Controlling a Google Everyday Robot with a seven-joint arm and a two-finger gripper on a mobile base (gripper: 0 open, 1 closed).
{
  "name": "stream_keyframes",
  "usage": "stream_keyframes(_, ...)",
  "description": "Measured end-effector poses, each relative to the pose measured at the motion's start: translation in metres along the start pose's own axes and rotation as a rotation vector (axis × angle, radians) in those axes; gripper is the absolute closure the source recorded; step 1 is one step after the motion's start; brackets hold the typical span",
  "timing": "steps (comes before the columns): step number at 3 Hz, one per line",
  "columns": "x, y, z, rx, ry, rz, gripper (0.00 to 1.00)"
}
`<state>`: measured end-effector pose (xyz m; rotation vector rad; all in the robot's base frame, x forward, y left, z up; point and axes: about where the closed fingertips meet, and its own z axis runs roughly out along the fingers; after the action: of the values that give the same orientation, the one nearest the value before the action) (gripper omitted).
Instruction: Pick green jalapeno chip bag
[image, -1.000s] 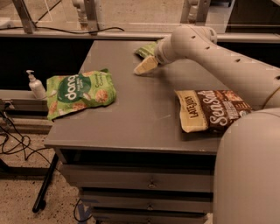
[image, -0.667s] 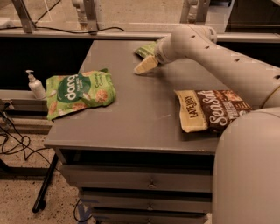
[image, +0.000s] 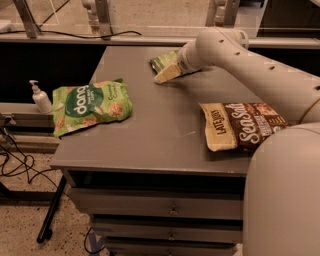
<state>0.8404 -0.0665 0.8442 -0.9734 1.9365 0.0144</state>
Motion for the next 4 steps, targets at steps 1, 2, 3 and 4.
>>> stream_keyframes(1,-0.0004,-0.0002,-0.0003,0.000,0.000,0.000,1.00)
stream_keyframes(2,-0.0008,-0.0004,-0.0007,0.000,0.000,0.000,1.00)
stream_keyframes(3,-0.0009,-0.0004,-0.0007,0.000,0.000,0.000,1.00)
stream_keyframes(4,-0.0013,-0.0006,-0.0010,0.000,0.000,0.000,0.82)
